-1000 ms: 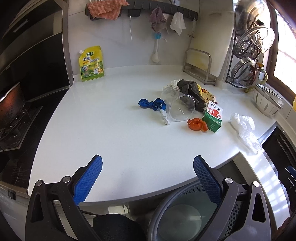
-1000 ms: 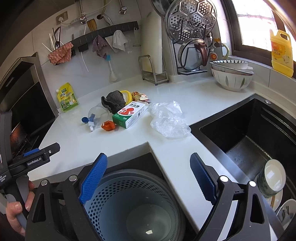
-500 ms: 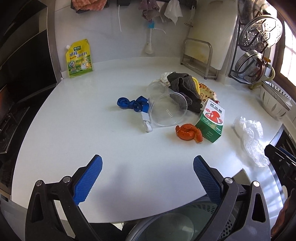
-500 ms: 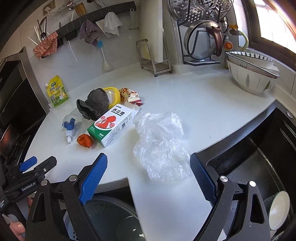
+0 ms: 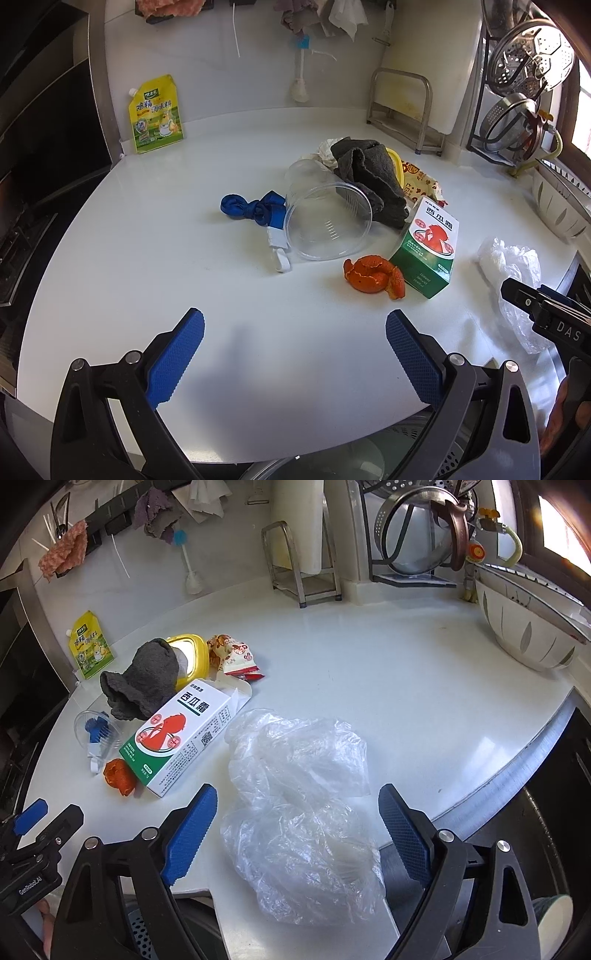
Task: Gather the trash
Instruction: 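Move right tool to the clear plastic bag and close on it while left tool approaches the orange peel, then close left tool on the orange peel while right tool lifts the plastic bag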
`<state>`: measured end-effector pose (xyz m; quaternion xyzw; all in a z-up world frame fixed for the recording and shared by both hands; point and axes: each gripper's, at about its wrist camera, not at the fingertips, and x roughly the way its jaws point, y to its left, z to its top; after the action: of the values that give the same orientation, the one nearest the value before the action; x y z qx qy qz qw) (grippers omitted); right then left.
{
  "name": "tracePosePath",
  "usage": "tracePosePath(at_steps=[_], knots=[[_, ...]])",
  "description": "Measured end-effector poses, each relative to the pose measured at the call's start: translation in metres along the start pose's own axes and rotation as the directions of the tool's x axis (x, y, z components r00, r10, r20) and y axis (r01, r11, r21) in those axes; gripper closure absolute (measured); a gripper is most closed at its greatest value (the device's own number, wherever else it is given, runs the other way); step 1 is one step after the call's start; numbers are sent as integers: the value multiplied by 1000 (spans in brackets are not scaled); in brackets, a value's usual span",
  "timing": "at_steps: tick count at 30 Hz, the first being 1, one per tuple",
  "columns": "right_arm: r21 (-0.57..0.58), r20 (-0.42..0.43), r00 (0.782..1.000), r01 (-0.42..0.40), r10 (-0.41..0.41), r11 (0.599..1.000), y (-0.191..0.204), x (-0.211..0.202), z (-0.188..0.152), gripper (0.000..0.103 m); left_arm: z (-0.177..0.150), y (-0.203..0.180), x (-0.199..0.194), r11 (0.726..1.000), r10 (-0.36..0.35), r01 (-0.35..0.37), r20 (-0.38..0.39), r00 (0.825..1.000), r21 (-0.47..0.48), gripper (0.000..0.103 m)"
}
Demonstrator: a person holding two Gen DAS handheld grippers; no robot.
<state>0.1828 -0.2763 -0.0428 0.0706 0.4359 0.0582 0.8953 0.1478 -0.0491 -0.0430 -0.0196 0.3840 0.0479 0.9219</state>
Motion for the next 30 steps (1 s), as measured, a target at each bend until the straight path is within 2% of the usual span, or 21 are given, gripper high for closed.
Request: tracePosePath(at_steps=[2, 4, 6, 8, 15, 20, 26, 28, 30], knots=[[-30, -5, 1000, 13, -13, 999, 5, 1, -1, 37, 0, -2, 2, 1000, -8, 8, -4, 1000, -6, 6], [-57, -9, 1000, 9, -10, 998, 10, 3, -3, 46, 0, -4, 5, 1000, -14, 14, -6, 1000, -8, 6], [-68, -21, 1000, -8, 7, 998, 14, 4, -5, 67, 1, -6, 7, 1000, -14, 14, -6, 1000, -8, 6], [-69, -13, 1000, -19, 18, 997, 14, 3, -5, 74, 2, -8, 10, 1000, -16, 16, -10, 1000, -10, 6], [9, 7, 997, -82, 82, 997, -1, -4, -2, 76, 6, -23, 20, 1000, -8, 8, -16, 1000, 4, 6], [39, 4, 995, -98, 98, 994, -8, -2, -2, 76, 12, -32, 31, 999, 29, -28, -27, 999, 32, 6], [42, 12, 994, -105, 105, 994, -8, -4, -1, 76, 17, -41, 38, 999, 29, -29, -22, 999, 36, 7], [43, 12, 994, -109, 108, 993, -8, -4, -1, 76, 19, -41, 40, 999, 22, -21, -23, 999, 31, 12], [42, 12, 994, -114, 113, 993, -7, -4, -1, 76, 21, -41, 45, 999, 14, -13, -39, 999, 30, 31]])
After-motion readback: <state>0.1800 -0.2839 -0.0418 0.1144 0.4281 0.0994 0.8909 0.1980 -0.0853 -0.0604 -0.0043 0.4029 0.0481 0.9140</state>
